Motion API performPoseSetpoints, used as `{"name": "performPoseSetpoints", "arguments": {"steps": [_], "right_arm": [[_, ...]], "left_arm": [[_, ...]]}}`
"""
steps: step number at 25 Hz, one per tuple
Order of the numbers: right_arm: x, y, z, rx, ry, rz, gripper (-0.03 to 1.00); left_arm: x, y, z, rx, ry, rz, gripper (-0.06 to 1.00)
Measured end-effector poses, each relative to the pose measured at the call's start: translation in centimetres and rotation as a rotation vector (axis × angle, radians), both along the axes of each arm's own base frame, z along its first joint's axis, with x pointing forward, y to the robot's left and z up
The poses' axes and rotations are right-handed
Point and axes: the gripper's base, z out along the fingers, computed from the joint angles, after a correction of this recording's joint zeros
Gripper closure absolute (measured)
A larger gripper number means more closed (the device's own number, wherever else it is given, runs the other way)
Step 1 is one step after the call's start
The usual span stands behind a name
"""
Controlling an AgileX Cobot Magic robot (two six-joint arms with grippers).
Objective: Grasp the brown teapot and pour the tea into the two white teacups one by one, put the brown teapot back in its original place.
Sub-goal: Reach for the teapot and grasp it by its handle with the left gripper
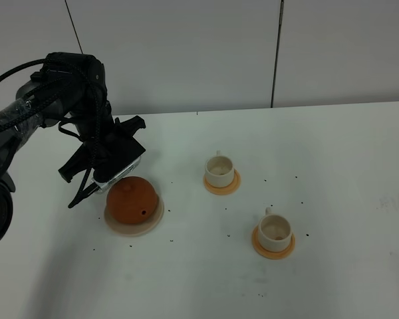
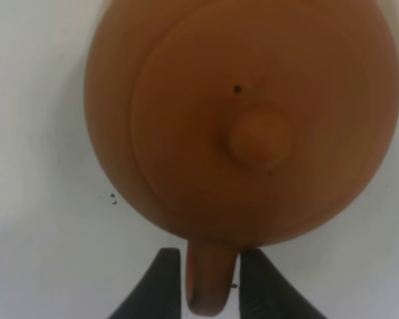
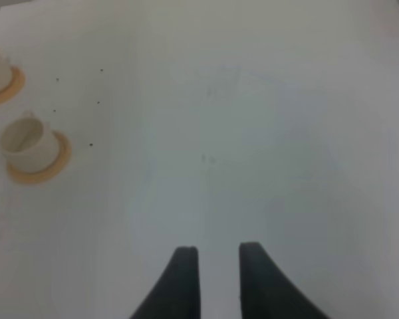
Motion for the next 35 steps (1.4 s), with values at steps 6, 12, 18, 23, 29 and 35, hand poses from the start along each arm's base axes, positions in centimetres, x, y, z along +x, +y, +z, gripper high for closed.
{"name": "performPoseSetpoints", "arguments": {"steps": [6,12,18,23,29,35], "right_arm": [[0.0,0.0,0.0,0.0,0.0,0.0,0.82],[0.0,0.0,0.0,0.0,0.0,0.0,0.82],[0.0,0.0,0.0,0.0,0.0,0.0,0.82],[0.0,0.0,0.0,0.0,0.0,0.0,0.82],[0.0,0.0,0.0,0.0,0.0,0.0,0.82],[0.0,0.0,0.0,0.0,0.0,0.0,0.82]], "left_arm": [[0.05,0.11,-0.28,0.005,0.005,0.001,0.68],[0.05,0.11,-0.28,0.005,0.005,0.001,0.72],[0.03,0.07,-0.32,0.0,0.008,0.002,0.77],[0.02,0.02,-0.32,-0.005,0.009,0.004,0.77],[0.01,-0.04,-0.38,-0.012,0.012,0.003,0.77],[-0.01,-0.09,-0.33,-0.018,0.012,0.005,0.77]]}}
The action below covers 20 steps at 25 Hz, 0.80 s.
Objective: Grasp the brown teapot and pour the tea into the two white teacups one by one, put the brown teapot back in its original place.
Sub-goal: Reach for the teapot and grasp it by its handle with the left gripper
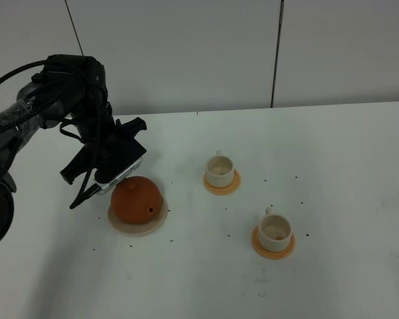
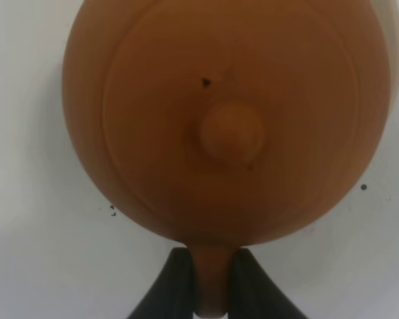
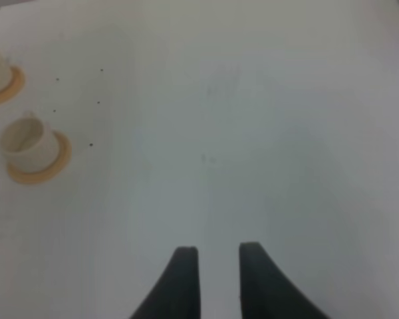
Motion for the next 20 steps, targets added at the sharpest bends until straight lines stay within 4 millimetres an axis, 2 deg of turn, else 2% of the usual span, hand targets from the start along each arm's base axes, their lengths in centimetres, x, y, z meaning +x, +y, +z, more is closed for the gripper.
{"name": "performPoseSetpoints", "arguments": {"steps": [16,20], "right_arm": [[0.0,0.0,0.0,0.0,0.0,0.0,0.82],[0.0,0.0,0.0,0.0,0.0,0.0,0.82]], "left_arm": [[-0.2,-0.1,0.7,-0.024,-0.005,0.008,0.77],[-0.3,-0.1,1.6,-0.029,-0.024,0.016,0.77]]}}
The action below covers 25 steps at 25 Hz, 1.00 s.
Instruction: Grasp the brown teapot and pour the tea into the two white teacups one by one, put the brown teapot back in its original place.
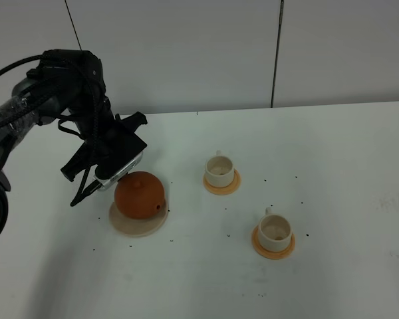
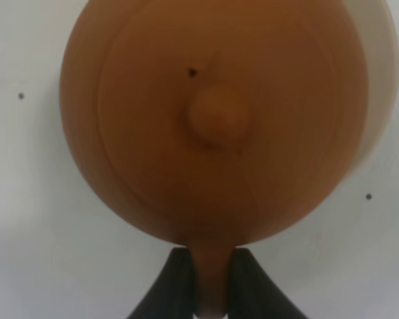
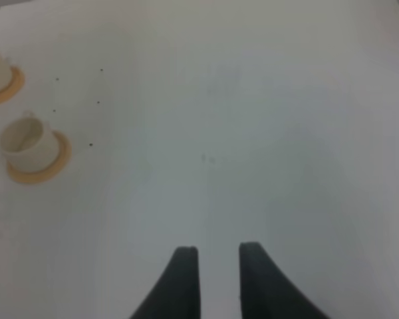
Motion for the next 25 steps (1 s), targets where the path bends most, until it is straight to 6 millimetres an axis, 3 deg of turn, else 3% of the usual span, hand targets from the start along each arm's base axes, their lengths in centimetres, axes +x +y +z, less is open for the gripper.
{"name": "performPoseSetpoints", "arguments": {"steps": [7,25], "right_arm": [[0.0,0.0,0.0,0.0,0.0,0.0,0.82],[0.0,0.0,0.0,0.0,0.0,0.0,0.82]], "left_arm": [[-0.2,0.0,1.4,-0.012,-0.029,0.023,0.77],[-0.5,-1.2,2.1,-0.164,0.009,0.287,0.77]]}}
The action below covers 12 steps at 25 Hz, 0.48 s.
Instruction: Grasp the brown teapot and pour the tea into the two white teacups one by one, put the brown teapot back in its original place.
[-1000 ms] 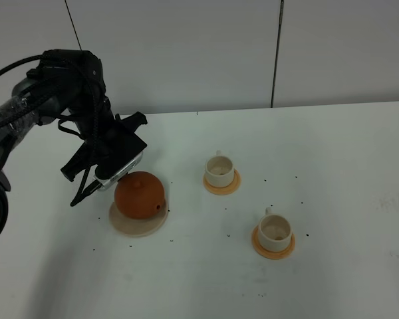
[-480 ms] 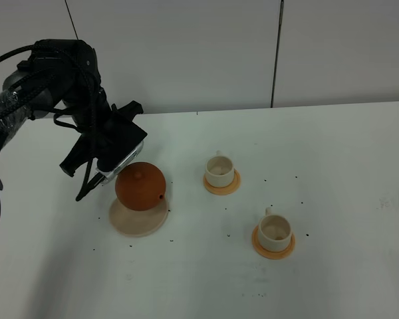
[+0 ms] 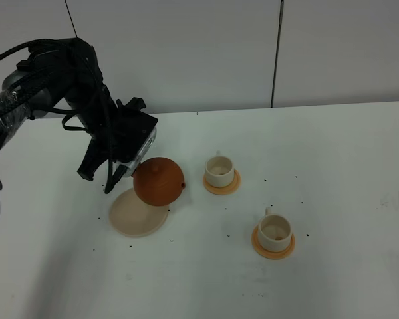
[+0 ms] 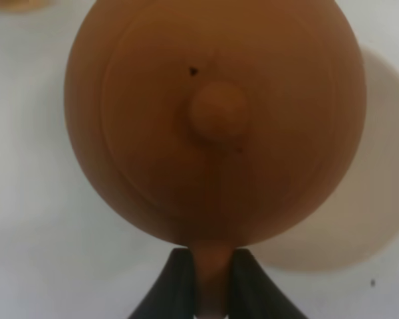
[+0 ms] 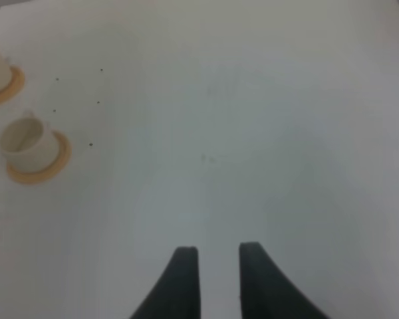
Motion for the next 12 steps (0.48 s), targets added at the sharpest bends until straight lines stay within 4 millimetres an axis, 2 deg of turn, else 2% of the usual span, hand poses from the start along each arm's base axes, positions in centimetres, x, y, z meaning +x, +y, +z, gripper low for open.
{"name": "performPoseSetpoints", "arguments": {"steps": [12], "right_arm": [[0.0,0.0,0.0,0.0,0.0,0.0,0.82]], "left_arm": [[-1.2,-0.2,4.9,-0.087,-0.055,0.196,0.77]]}}
